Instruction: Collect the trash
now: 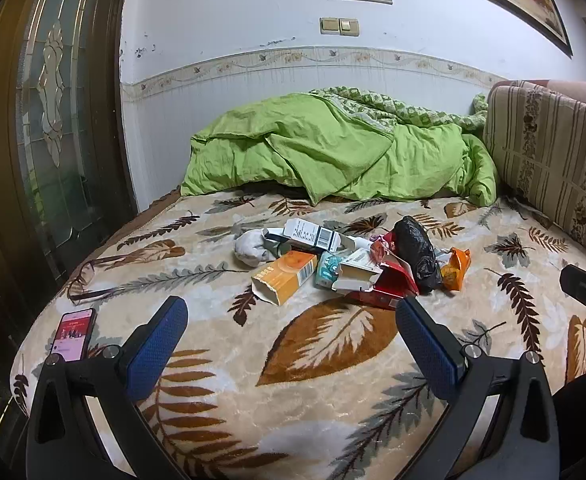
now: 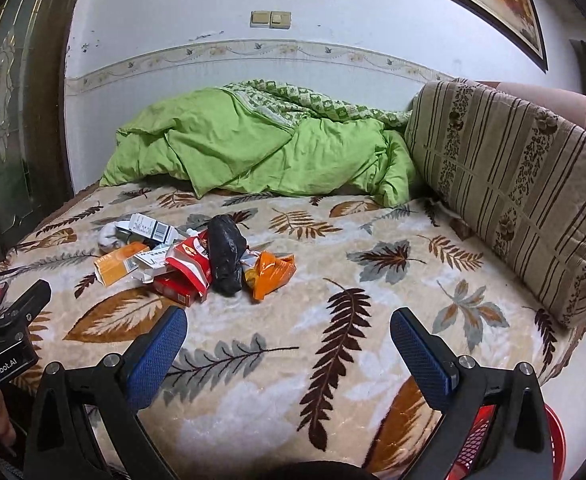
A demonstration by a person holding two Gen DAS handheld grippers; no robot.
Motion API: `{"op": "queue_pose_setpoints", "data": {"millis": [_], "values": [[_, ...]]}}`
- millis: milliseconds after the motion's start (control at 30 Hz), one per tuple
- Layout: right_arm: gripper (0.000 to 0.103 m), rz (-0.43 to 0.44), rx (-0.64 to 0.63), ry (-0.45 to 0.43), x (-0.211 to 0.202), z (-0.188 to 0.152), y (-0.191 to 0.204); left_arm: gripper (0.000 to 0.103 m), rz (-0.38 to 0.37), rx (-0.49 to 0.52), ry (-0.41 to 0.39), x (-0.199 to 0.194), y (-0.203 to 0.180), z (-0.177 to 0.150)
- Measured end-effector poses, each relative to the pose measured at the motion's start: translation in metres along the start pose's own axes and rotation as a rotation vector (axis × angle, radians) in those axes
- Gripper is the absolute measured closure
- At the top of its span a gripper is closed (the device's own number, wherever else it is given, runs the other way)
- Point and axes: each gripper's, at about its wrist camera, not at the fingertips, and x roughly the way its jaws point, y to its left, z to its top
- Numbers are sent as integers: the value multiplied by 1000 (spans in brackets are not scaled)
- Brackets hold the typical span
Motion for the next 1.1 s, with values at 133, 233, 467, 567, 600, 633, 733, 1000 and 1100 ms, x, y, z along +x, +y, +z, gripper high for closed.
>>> {"op": "queue_pose_setpoints", "data": {"millis": [133, 233, 467, 567, 600, 633, 733, 1000, 1100], "values": [[1, -1, -3, 1, 1, 0, 1, 0, 1, 0, 1, 0, 0, 1], [1, 1, 0, 2, 1, 1, 1, 0, 0, -1, 0, 0, 0, 1], [1, -1, -1, 4, 1, 0, 1, 0, 0, 0, 1, 0, 1, 1], [1, 1, 0, 4, 2, 0, 1, 0, -1, 0, 1, 1, 1, 1], [1, -1, 0, 5, 1, 0, 1, 0, 0, 0, 2, 0, 1, 1], [1, 0, 0, 5, 1, 0, 1, 0, -1, -1, 2, 0, 1, 1], [1, 2, 3, 9, 2, 0, 1, 0, -1, 0, 2, 0, 1, 1], [1, 4, 12, 19, 4, -2, 1, 0, -3, -2, 11, 3, 2, -2], [1, 5, 13, 20, 4, -1, 0, 0, -4, -3, 11, 4, 2, -3]]}}
